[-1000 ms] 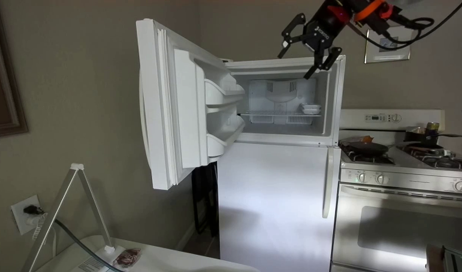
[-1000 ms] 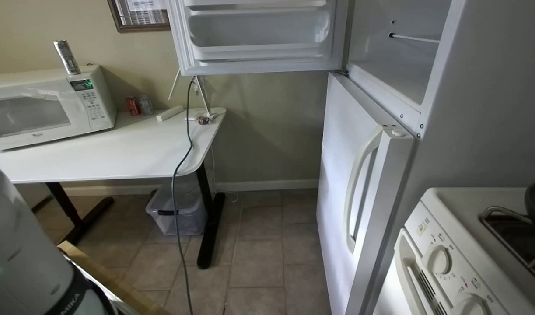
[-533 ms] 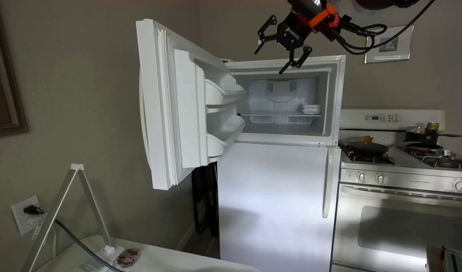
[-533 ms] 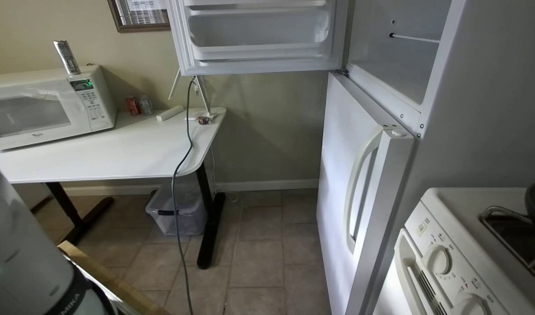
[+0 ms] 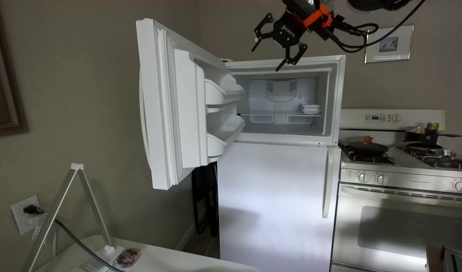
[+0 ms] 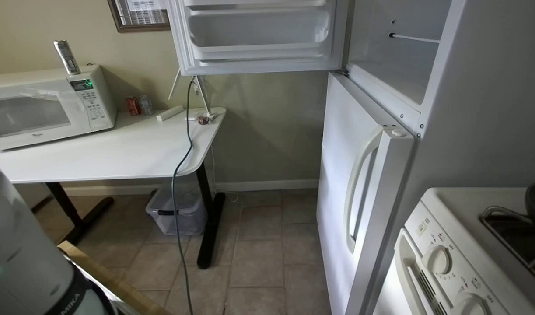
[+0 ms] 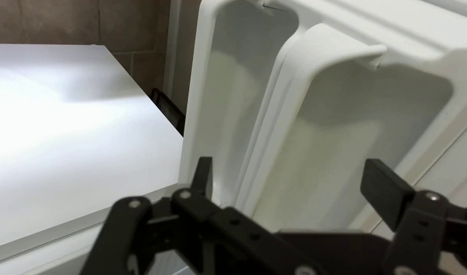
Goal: Push the top refrigerator door closed
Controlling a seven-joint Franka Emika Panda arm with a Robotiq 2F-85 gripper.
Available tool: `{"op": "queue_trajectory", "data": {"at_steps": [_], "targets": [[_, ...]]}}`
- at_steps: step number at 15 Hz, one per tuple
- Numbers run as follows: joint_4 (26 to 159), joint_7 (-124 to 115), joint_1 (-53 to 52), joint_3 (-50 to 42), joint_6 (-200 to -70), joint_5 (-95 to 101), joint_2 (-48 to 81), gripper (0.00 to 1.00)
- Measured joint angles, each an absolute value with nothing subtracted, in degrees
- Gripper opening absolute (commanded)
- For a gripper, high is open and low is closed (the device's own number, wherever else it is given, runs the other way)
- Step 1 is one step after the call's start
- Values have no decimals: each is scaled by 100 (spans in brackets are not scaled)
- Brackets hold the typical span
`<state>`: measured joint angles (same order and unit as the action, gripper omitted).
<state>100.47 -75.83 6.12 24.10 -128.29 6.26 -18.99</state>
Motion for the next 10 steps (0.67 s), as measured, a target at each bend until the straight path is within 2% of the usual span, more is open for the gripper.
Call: {"op": "queue_trajectory", "data": {"at_steps": [10], "targets": [[9499, -9090, 311, 2351, -12457, 1844, -980, 100]]}}
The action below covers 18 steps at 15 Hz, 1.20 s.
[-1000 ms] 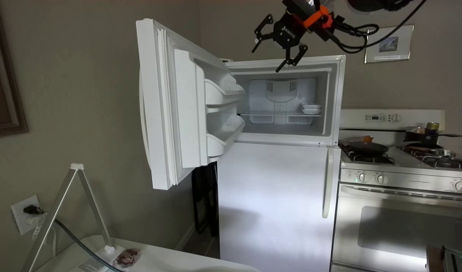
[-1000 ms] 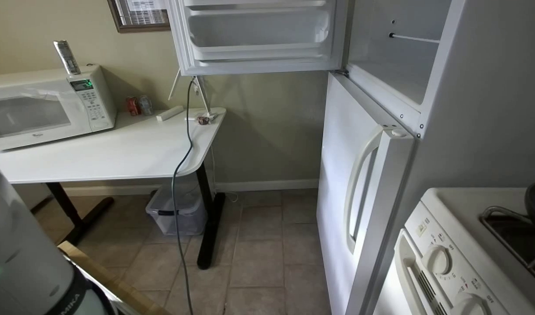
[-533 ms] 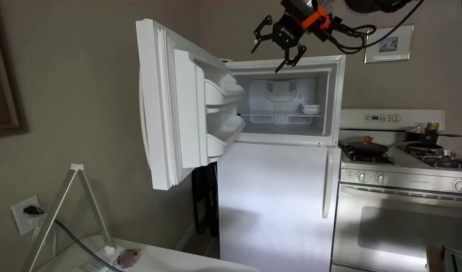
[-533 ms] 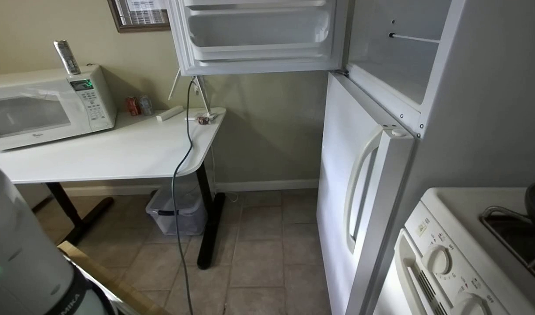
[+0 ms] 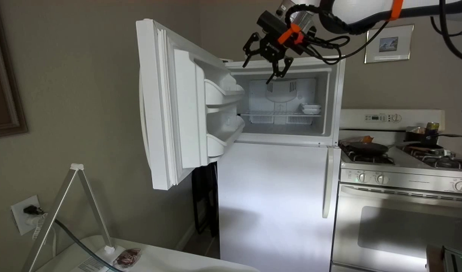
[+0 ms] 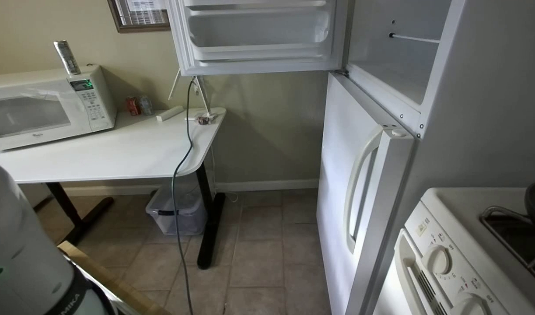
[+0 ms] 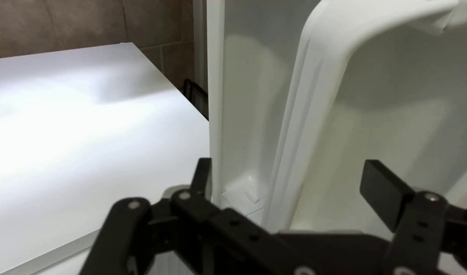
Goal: Push the top refrigerator door closed
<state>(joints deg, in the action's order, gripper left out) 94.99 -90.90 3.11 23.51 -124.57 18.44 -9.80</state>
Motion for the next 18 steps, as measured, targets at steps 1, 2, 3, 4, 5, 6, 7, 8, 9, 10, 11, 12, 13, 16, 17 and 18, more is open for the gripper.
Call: {"op": "queue_trajectory", "data": {"at_steps": [1, 2, 3, 4, 5, 6, 7, 8, 9, 10, 11, 12, 13, 16, 17, 18], "targets": [[9402, -9318, 232, 2352, -12300, 2064, -858, 100], [9295, -9538, 139, 2350, -12103, 2256, -735, 100], [9191, -9708, 39, 2344, -11912, 2392, -617, 100], [9089, -9849, -69, 2333, -11749, 2499, -498, 100], [8981, -9983, -188, 2316, -11607, 2607, -378, 100], [8874, -10084, -305, 2292, -11484, 2689, -265, 100], [8770, -10169, -422, 2260, -11394, 2760, -155, 100], [8666, -10241, -540, 2219, -11333, 2816, -48, 100], [8561, -10286, -654, 2172, -11303, 2859, 57, 100], [8459, -10323, -764, 2118, -11292, 2908, 160, 100], [8365, -10338, -871, 2061, -11283, 2953, 258, 100], [8268, -10357, -973, 2001, -11282, 3018, 355, 100], [8173, -10388, -1071, 1941, -11282, 3100, 450, 100], [7870, -10474, -1346, 1740, -11255, 3344, 722, 100], [7769, -10486, -1427, 1672, -11208, 3410, 808, 100], [7673, -10490, -1499, 1610, -11147, 3459, 885, 100]]}}
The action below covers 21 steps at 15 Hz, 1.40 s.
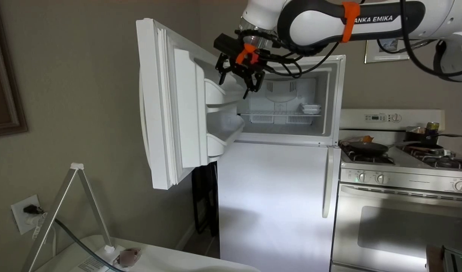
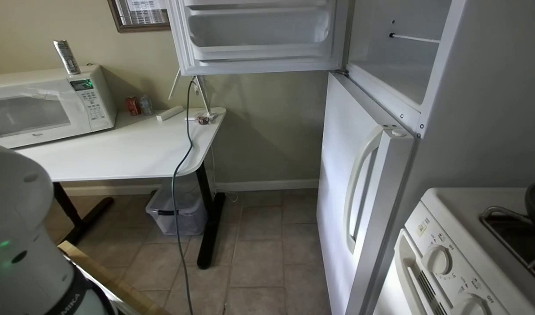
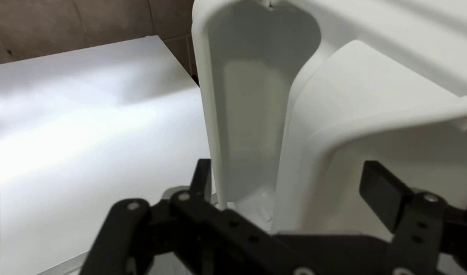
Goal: Push the top refrigerator door closed
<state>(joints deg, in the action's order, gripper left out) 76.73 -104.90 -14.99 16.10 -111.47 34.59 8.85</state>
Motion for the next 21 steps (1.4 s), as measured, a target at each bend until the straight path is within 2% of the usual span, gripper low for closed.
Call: {"op": "queue_trajectory", "data": {"at_steps": [11, 21], "targets": [[7227, -10423, -1702, 1486, -10333, 3533, 1303, 100], [7456, -9582, -1479, 1326, -9375, 3598, 918, 100]]}}
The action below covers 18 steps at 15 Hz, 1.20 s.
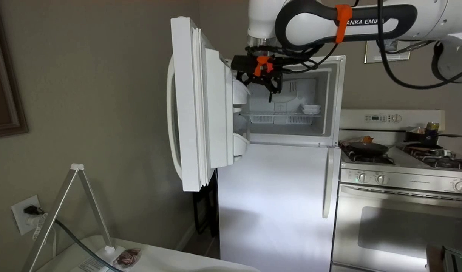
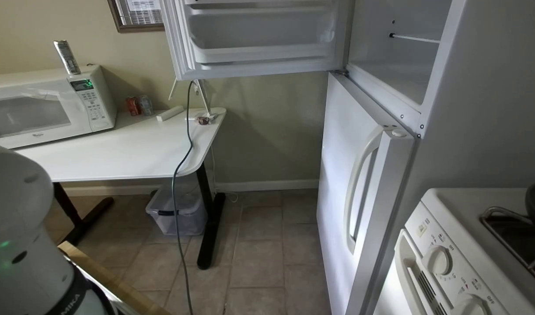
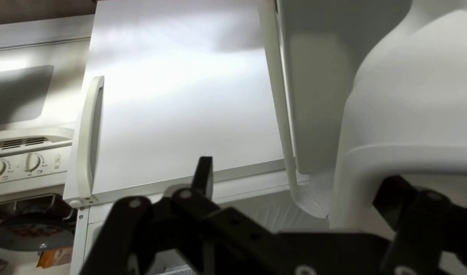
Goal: Push the top refrigerator door closed
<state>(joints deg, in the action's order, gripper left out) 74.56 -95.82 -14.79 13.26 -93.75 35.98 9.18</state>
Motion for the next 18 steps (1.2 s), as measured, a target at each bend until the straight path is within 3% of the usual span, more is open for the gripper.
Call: {"op": "queue_trajectory", "data": {"at_steps": [12, 18], "targets": [[8074, -7898, -449, 269, -9101, 2627, -931, 100], [8346, -6565, -156, 284, -7566, 2839, -2051, 100]]}}
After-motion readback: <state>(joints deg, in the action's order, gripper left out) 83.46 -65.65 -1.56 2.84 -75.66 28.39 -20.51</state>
